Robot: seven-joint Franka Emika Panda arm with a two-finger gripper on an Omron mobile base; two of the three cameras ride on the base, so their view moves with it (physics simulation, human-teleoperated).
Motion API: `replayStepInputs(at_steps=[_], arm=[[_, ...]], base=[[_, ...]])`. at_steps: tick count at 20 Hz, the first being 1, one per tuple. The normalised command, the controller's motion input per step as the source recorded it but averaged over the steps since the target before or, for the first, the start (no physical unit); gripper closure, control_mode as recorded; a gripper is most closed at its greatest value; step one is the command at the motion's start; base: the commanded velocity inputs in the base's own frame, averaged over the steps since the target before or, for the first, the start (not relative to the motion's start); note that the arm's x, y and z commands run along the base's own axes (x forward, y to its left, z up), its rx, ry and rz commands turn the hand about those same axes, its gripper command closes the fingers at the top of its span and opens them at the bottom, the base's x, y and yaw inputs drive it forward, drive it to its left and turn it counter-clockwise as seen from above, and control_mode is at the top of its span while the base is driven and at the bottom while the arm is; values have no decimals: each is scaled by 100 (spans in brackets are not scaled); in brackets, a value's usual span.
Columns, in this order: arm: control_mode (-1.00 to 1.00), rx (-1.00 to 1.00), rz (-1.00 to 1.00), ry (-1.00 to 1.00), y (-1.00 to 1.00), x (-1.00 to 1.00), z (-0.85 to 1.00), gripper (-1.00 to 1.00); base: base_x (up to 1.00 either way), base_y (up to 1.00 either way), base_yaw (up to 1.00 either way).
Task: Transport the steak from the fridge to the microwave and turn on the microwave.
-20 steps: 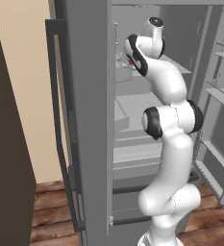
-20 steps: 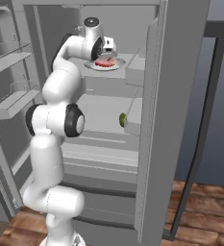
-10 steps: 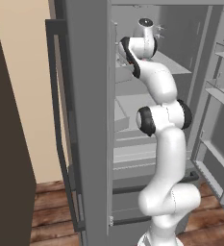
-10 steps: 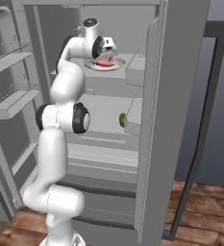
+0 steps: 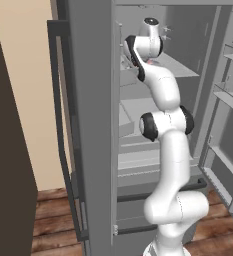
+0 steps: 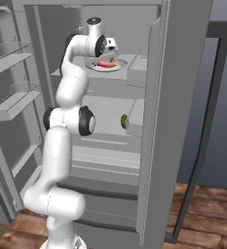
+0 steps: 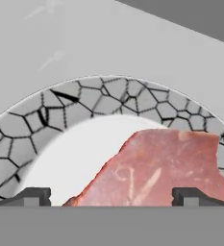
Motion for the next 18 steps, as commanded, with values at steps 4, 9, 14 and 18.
replayStepInputs(at_steps=[4, 9, 14, 18], arm=[[-100, -1, 3, 15, 3, 1, -19, -100], [-100, -4, 2, 1, 0, 25, -7, -100], [-100, 0, 0, 0, -8, 40, -3, -100], [-100, 0, 0, 0, -35, 48, -3, -100]], base=[[0, 0, 0], [0, 0, 0], [0, 0, 0], [0, 0, 0]])
